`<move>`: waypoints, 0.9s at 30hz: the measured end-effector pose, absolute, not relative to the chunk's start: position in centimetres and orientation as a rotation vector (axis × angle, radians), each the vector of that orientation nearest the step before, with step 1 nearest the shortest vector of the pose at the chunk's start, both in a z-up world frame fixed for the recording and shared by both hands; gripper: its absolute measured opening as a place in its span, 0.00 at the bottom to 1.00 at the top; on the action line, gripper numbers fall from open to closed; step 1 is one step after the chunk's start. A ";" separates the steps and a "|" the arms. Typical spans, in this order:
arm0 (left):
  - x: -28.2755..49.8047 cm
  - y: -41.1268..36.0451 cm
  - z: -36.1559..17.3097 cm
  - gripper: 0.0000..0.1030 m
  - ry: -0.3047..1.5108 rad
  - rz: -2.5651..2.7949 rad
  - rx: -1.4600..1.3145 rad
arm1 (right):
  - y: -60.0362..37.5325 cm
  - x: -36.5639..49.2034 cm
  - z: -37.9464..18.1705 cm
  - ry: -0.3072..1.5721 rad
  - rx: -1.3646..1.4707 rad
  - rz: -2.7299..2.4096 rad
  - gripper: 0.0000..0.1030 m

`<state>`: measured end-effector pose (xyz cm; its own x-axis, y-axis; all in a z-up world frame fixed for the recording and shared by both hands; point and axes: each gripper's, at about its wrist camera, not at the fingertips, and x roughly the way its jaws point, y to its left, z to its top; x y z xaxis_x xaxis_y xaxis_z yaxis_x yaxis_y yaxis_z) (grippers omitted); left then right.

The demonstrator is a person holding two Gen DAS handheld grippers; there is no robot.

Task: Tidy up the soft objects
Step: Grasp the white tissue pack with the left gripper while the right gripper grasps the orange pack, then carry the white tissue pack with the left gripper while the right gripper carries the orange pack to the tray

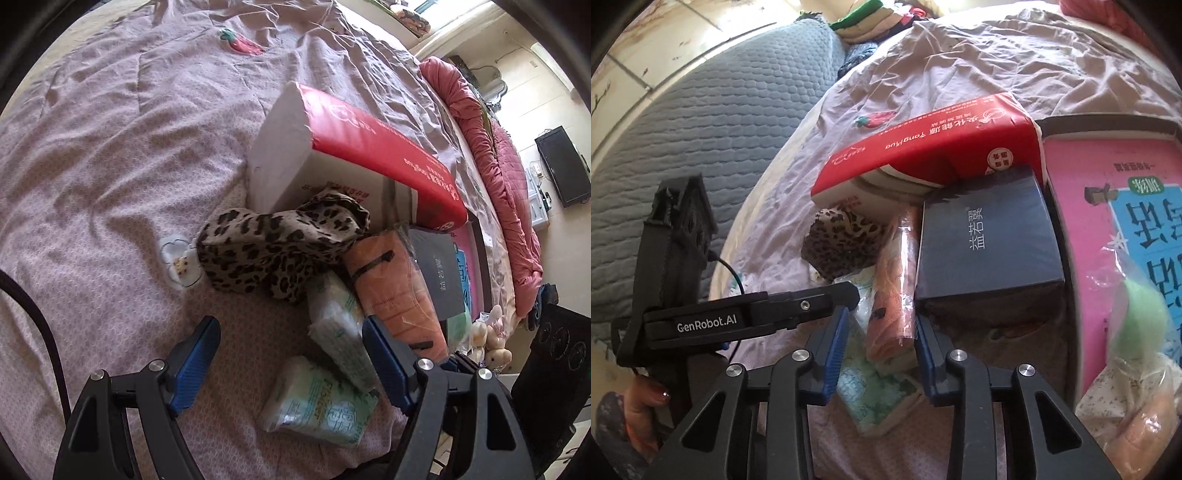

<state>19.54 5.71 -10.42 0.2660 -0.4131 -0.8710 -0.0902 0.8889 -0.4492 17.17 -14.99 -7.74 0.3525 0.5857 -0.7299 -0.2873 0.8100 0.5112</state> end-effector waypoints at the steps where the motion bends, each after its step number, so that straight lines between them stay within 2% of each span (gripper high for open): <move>1: 19.6 5.6 -10.5 0.73 1.296 -0.230 -0.457 | -15.1 17.2 -7.7 1.067 0.318 0.574 0.21; 4: 19.9 5.1 -10.8 0.66 1.296 -0.231 -0.456 | -15.7 17.1 -7.5 1.040 0.335 0.574 0.15; 7: 20.3 4.6 -11.2 0.50 1.300 -0.253 -0.494 | -16.2 16.7 -7.0 1.017 0.320 0.590 0.12; 8: 20.4 4.4 -11.3 0.39 1.300 -0.268 -0.517 | -16.3 16.7 -6.9 1.016 0.316 0.593 0.12; 9: 20.5 4.3 -11.4 0.33 1.299 -0.281 -0.534 | -16.5 16.6 -7.0 1.019 0.319 0.596 0.12; 11: 20.6 4.0 -11.6 0.25 1.300 -0.293 -0.563 | -16.6 16.5 -7.2 1.022 0.323 0.598 0.12; 15: 20.5 3.4 -11.3 0.19 1.285 -0.315 -0.547 | -17.0 16.5 -7.1 1.015 0.321 0.594 0.11; 27: 18.4 3.2 -8.4 0.18 1.205 -0.287 -0.500 | -17.3 15.7 -5.5 0.975 0.264 0.590 0.10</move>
